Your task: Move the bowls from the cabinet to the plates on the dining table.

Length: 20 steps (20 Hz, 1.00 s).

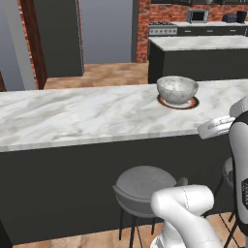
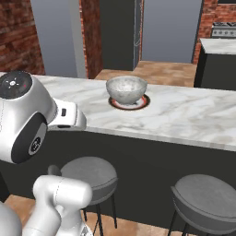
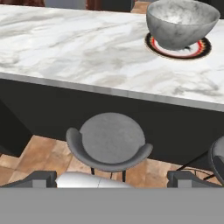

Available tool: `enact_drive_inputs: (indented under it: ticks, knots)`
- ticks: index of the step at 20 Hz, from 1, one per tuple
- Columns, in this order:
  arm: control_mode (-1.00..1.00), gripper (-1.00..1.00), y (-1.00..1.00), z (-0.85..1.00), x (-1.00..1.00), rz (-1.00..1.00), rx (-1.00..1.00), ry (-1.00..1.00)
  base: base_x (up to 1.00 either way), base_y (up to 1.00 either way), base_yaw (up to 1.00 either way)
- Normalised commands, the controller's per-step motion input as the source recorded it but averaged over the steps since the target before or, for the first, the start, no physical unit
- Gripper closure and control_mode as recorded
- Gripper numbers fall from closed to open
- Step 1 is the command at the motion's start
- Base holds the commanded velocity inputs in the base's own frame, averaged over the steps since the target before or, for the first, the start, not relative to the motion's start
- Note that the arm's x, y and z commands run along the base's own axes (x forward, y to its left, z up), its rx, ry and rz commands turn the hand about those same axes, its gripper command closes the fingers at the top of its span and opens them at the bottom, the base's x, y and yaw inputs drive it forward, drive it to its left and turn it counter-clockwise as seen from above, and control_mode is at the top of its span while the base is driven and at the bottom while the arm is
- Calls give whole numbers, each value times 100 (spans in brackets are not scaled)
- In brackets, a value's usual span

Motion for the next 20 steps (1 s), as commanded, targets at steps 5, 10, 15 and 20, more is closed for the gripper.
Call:
enact_drive_inputs:
  ticks: [5, 10, 15, 20]
  knots:
    - [100, -100, 0, 0, 0, 0, 0, 0, -39, -3, 0]
    - [100, -100, 0, 0, 0, 0, 0, 0, -97, -32, 0]
    - [100, -100, 0, 0, 0, 0, 0, 0, -98, -43, 0]
    - [100, -100, 0, 0, 0, 0, 0, 0, -74, -62, 0]
